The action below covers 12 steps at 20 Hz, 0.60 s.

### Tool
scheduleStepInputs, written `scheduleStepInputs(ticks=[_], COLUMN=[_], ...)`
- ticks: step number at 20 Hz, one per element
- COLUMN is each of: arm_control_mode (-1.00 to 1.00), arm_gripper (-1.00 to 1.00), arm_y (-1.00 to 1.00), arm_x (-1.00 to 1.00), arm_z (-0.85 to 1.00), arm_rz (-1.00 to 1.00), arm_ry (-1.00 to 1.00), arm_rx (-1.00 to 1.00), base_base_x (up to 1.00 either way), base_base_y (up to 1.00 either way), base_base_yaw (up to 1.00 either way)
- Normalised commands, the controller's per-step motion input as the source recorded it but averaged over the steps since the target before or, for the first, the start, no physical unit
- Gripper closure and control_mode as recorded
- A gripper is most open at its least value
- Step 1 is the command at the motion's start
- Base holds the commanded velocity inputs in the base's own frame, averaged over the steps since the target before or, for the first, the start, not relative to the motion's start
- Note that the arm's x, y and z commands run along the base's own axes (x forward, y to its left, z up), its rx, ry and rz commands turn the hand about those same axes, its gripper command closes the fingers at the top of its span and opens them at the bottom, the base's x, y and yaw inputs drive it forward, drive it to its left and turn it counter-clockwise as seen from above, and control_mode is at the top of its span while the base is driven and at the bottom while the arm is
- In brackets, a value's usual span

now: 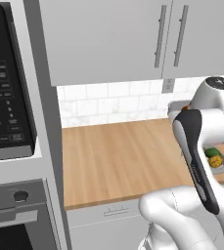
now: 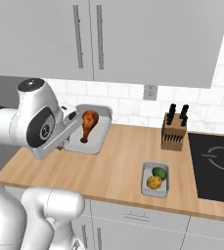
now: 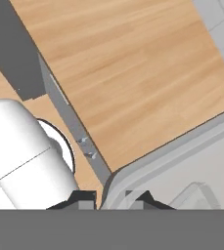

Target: Take the meat container that has the chicken drumstick and place it on the second highest rack of the freezer. Then take the vegetable container that has the squash and avocado and place it on the highest rack of the freezer.

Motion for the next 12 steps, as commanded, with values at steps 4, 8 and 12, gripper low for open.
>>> scheduleStepInputs(ticks=[4,8,12], arm_control_mode=[-1.00,-1.00,-1.00], arm_gripper=[1.00,1.00,1.00], arm_y=[-0.25,-0.29,-0.05], arm_x=[-0.23,-0.01,0.00], arm_z=[0.05,0.06,0.07], arm_rz=[-0.09,0.00,0.04], arm_ry=[-0.10,-0.07,-0.02], arm_rx=[0.00,0.00,0.00], base_base_x=[0.00,0.00,0.00], base_base_y=[0.00,0.00,0.00], base_base_yaw=[0.00,0.00,0.00])
